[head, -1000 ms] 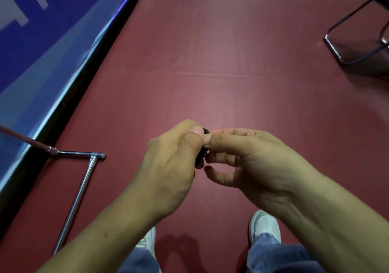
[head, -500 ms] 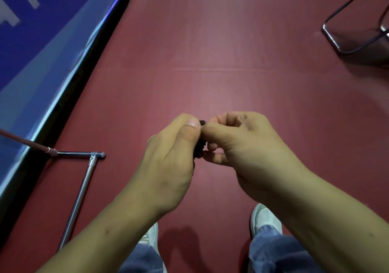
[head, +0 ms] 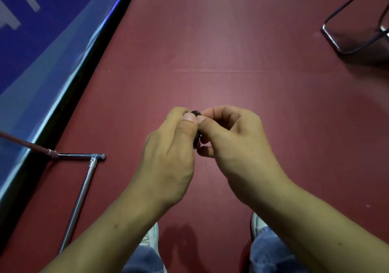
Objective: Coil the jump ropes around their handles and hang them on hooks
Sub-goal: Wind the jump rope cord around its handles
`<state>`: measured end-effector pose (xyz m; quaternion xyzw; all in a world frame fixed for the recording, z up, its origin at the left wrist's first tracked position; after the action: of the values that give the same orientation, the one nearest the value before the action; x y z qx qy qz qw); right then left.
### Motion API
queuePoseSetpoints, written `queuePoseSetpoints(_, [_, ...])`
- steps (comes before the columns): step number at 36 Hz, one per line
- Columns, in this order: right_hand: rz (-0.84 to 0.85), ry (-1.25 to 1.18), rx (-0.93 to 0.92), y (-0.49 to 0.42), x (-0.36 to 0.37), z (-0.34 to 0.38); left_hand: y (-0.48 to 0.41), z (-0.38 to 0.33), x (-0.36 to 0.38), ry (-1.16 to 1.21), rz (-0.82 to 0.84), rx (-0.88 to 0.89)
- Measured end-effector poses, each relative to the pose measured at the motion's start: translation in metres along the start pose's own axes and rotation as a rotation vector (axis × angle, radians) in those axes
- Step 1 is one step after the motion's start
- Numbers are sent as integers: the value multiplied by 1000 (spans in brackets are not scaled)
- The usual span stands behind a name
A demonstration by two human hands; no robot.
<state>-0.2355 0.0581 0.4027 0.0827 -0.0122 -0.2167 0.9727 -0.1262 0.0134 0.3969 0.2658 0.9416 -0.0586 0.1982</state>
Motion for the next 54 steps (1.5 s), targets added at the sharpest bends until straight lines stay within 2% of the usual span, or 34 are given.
queuePoseSetpoints(5, [-13, 86, -88, 0, -1, 1, 1, -5, -2, 7, 7, 48])
queuePoseSetpoints(11, [94, 58, -66, -4, -12, 10, 2, -7, -6, -36, 41, 105])
queuePoseSetpoints(15, [139, 137, -103, -8, -19, 15, 2, -7, -7, -60, 57, 124])
queuePoseSetpoints(23, [94, 315, -152, -9, -23, 18, 4, -1, -6, -162, 42, 198])
queuePoseSetpoints(29, [93, 243, -124, -6, -23, 19, 6, -1, -2, -229, -14, 259])
queuePoseSetpoints(37, [45, 279, -146, -8, -21, 16, 7, -2, 2, -275, -42, 271])
queuePoseSetpoints(46, [-23, 321, -153, -11, -14, 14, 4, -5, 4, -224, -78, 227])
queuePoseSetpoints(54, [-166, 479, -216, -13, -10, 9, -3, -7, 7, 94, -9, 37])
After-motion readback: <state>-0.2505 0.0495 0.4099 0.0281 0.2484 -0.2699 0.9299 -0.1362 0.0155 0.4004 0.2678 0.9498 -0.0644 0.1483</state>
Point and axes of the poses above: each hand's wrist, its own y-axis away from the middle knuckle, its own x-axis out of the palm, z = x × y, the point moved 1 cm from there along -y, towards the middle knuckle, and after that the axes turned 5 degrees about z, right-handed, at the moved point
